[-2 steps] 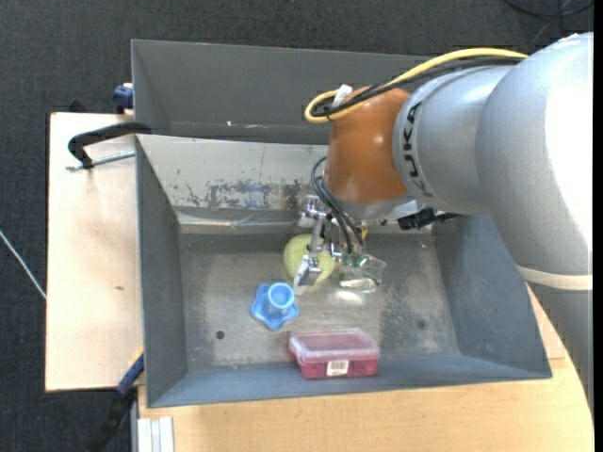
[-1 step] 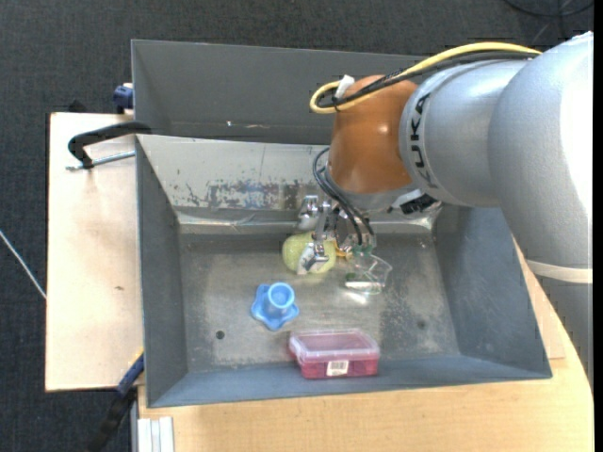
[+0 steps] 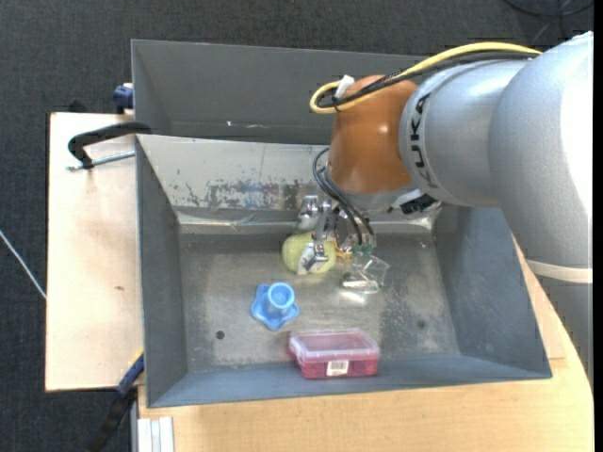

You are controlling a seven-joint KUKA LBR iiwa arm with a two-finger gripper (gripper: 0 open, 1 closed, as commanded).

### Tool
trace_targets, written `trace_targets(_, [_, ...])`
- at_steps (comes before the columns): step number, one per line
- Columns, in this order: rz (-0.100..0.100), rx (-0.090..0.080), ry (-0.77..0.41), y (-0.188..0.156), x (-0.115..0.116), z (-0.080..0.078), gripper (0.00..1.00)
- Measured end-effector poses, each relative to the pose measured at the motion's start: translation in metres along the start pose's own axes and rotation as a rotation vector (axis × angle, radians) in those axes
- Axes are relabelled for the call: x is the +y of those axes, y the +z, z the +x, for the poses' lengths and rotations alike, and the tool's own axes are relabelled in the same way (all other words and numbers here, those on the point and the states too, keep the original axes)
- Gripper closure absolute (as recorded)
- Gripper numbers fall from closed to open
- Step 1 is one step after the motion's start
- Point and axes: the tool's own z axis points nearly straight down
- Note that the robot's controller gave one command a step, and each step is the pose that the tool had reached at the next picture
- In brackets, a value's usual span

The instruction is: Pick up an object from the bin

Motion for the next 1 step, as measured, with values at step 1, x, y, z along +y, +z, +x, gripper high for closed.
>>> trace_targets(1, [0.001,0.001,0.008,-0.0402,0.0021,0.0058,1.00])
